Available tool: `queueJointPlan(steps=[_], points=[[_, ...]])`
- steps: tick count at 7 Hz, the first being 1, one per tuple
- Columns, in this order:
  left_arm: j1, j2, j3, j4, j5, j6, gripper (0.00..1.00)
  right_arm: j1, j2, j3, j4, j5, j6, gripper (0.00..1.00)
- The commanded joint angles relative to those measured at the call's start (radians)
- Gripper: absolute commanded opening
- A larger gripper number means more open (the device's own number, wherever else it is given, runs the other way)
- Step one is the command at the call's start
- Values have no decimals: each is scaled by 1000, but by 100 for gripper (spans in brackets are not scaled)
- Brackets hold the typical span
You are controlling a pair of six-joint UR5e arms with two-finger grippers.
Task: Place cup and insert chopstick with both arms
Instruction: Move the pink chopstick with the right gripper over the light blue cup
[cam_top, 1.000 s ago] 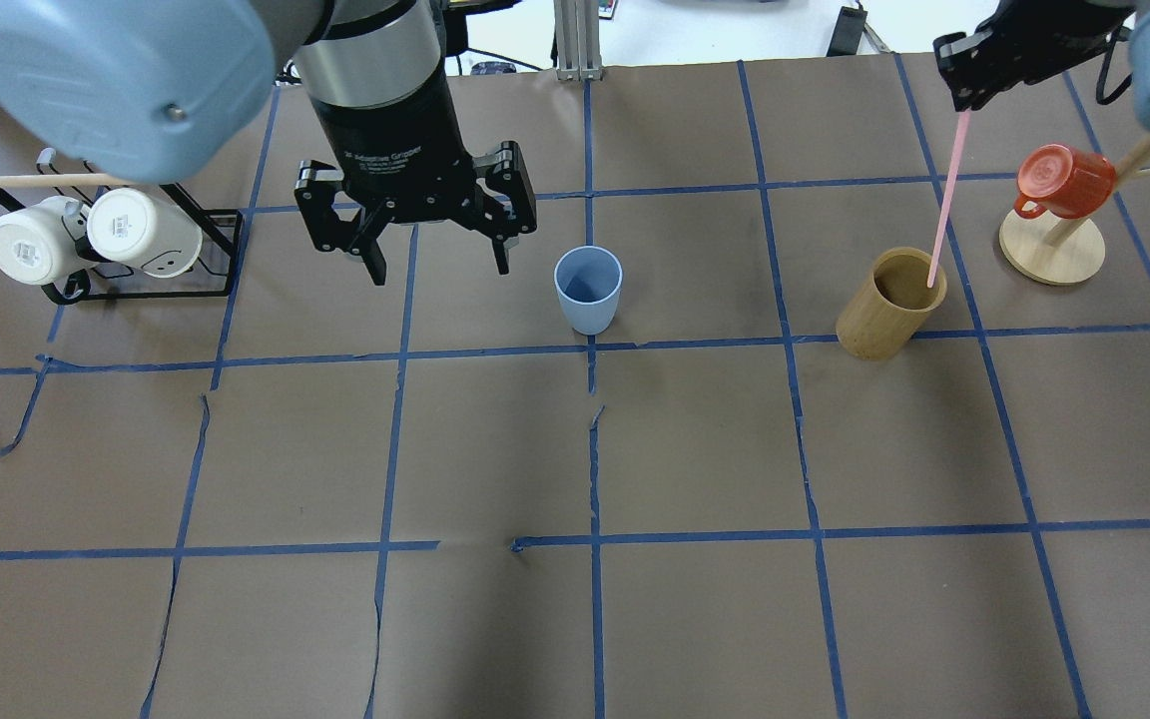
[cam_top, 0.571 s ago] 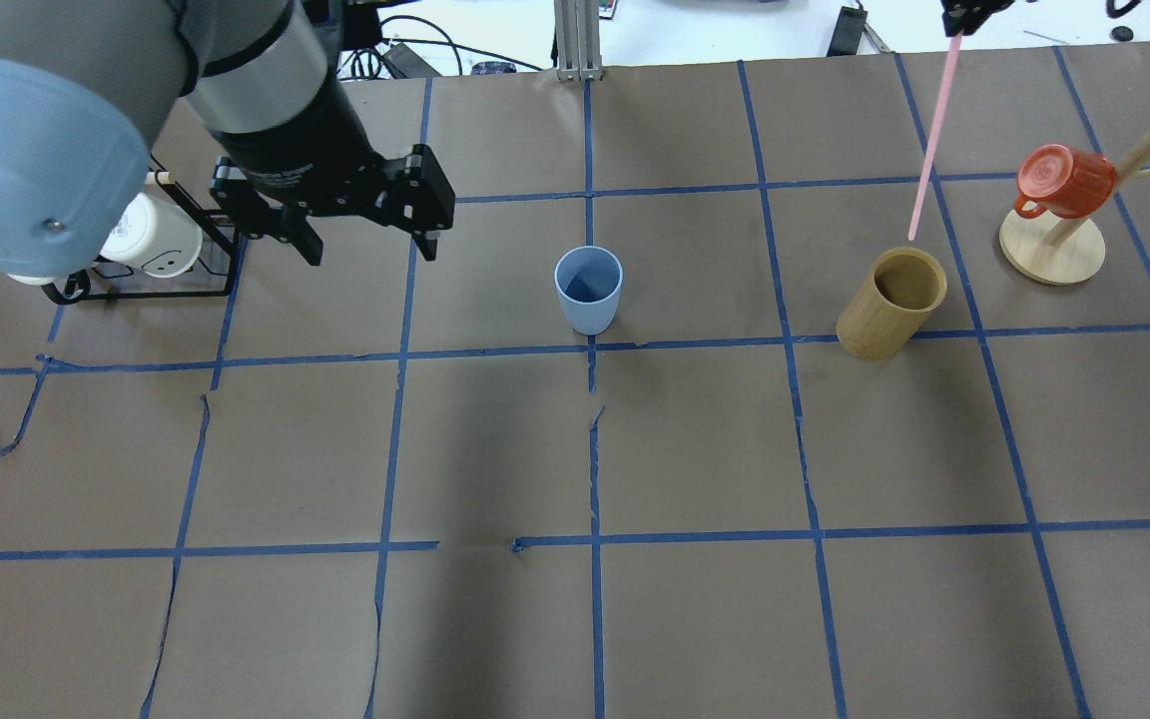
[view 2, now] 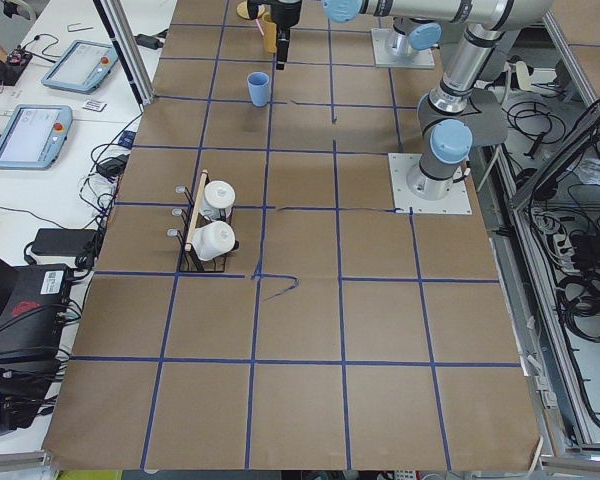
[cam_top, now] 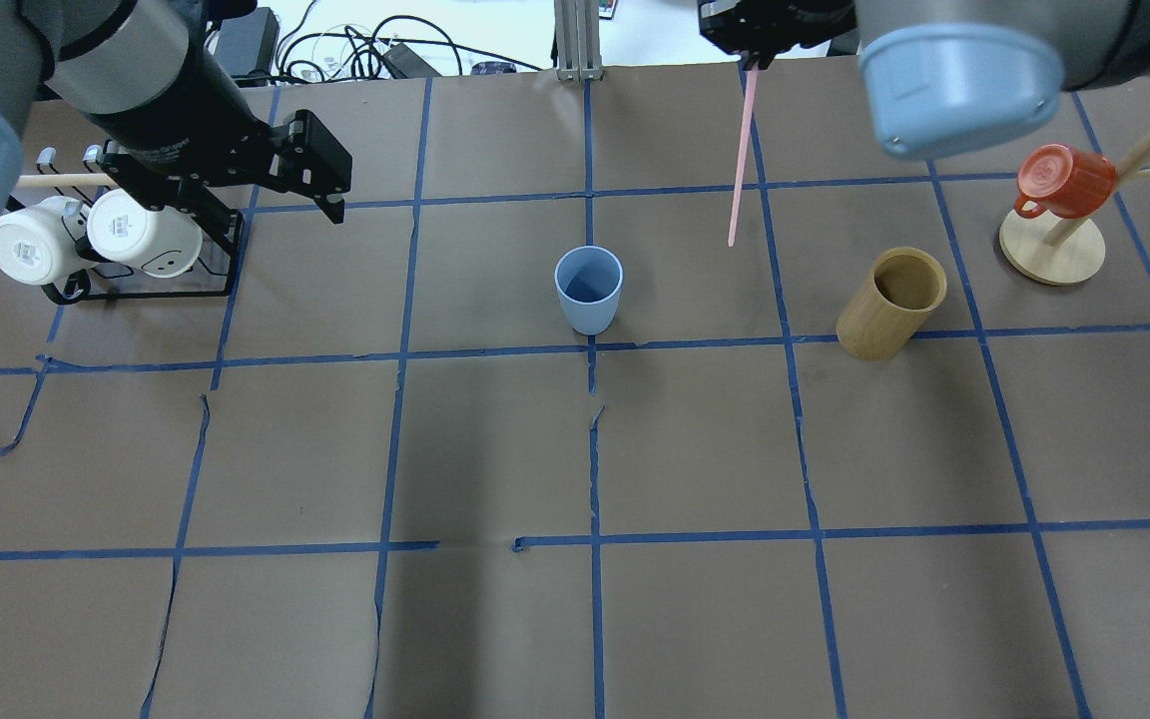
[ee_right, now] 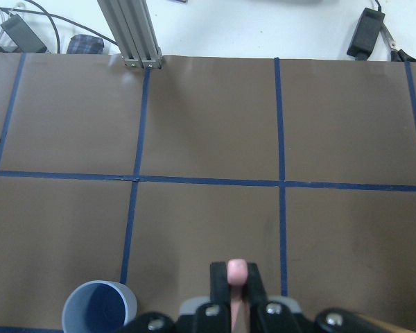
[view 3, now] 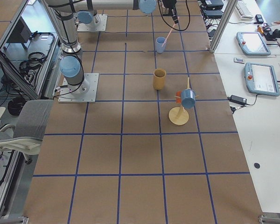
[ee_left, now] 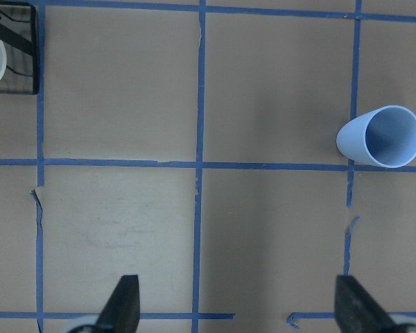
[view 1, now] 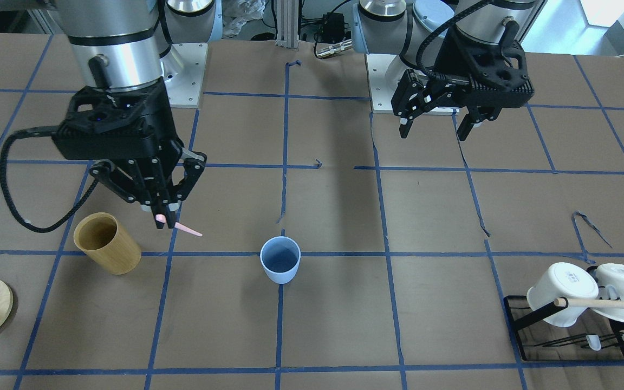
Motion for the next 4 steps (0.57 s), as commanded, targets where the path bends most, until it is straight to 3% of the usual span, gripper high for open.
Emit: queueJointPlan(steps=[1, 4], points=[[-2, 11, -3, 0, 0, 32, 100, 77, 17, 73, -159, -10, 92, 8], [-4, 17, -8, -3, -17, 35, 100, 97, 20, 72, -196, -3, 121, 8]])
